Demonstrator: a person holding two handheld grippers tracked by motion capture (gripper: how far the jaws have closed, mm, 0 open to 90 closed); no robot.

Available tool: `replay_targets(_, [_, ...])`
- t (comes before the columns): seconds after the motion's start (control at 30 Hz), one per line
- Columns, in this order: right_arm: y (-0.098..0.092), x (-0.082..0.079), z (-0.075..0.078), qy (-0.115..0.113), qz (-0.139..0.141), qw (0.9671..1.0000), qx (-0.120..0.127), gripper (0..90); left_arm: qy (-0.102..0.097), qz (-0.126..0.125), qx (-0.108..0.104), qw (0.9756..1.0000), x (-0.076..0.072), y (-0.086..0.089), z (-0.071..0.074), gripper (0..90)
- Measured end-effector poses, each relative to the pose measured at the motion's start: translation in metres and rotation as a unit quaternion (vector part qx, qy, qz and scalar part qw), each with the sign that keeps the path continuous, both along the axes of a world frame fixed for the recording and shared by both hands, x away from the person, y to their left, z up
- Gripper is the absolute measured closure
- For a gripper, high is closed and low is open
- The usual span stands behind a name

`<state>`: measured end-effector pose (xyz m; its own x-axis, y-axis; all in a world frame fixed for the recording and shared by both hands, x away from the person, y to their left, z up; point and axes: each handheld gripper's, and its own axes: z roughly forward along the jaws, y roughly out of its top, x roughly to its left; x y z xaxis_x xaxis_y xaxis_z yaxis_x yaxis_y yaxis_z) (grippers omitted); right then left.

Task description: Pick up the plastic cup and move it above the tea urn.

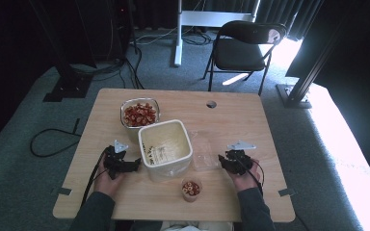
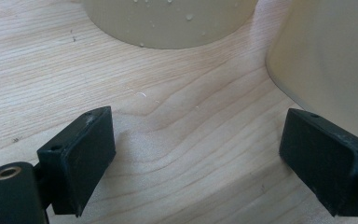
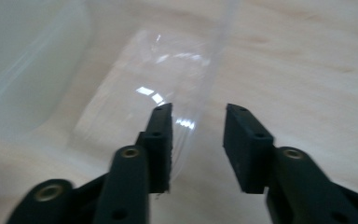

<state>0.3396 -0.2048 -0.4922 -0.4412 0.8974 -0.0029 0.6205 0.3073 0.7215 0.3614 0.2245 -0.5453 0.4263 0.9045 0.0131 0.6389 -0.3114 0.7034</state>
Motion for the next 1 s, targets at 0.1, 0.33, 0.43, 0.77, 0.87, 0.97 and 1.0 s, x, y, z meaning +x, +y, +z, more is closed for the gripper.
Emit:
replay_targets(0.1, [-0.007, 0.009, 0.006, -0.029, -0.044, 0.998, -0.035, 63.1, 0.0, 0.0, 0.0, 1.0, 0.0, 0.0, 0.0, 11.0])
replay_targets(0.33, [-0.014, 0.011, 0.0, 0.021, -0.028, 0.9994, -0.009, 63.7, 0.0, 0.0, 0.0, 1.0, 0.0, 0.0, 0.0, 11.0])
replay_targets(0.43, [-0.017, 0.014, -0.002, 0.033, -0.024, 0.9991, 0.013, 76.7, 0.0, 0.0, 0.0, 1.0, 0.0, 0.0, 0.0, 11.0])
replay_targets(0.77, [-0.043, 0.017, 0.02, -0.001, -0.029, 0.9969, 0.074, 86.4, 0.0, 0.0, 0.0, 1.0, 0.0, 0.0, 0.0, 11.0])
replay_targets(0.87, [-0.044, 0.017, 0.026, -0.011, -0.03, 0.9974, 0.065, 86.6, 0.0, 0.0, 0.0, 1.0, 0.0, 0.0, 0.0, 11.0])
replay_targets(0.97, [-0.043, 0.017, 0.037, -0.027, -0.026, 0.9979, 0.052, 86.9, 0.0, 0.0, 0.0, 1.0, 0.0, 0.0, 0.0, 11.0])
replay_targets(1.0, [-0.043, 0.017, 0.037, -0.027, -0.026, 0.9979, 0.052, 86.9, 0.0, 0.0, 0.0, 1.0, 0.0, 0.0, 0.0, 11.0])
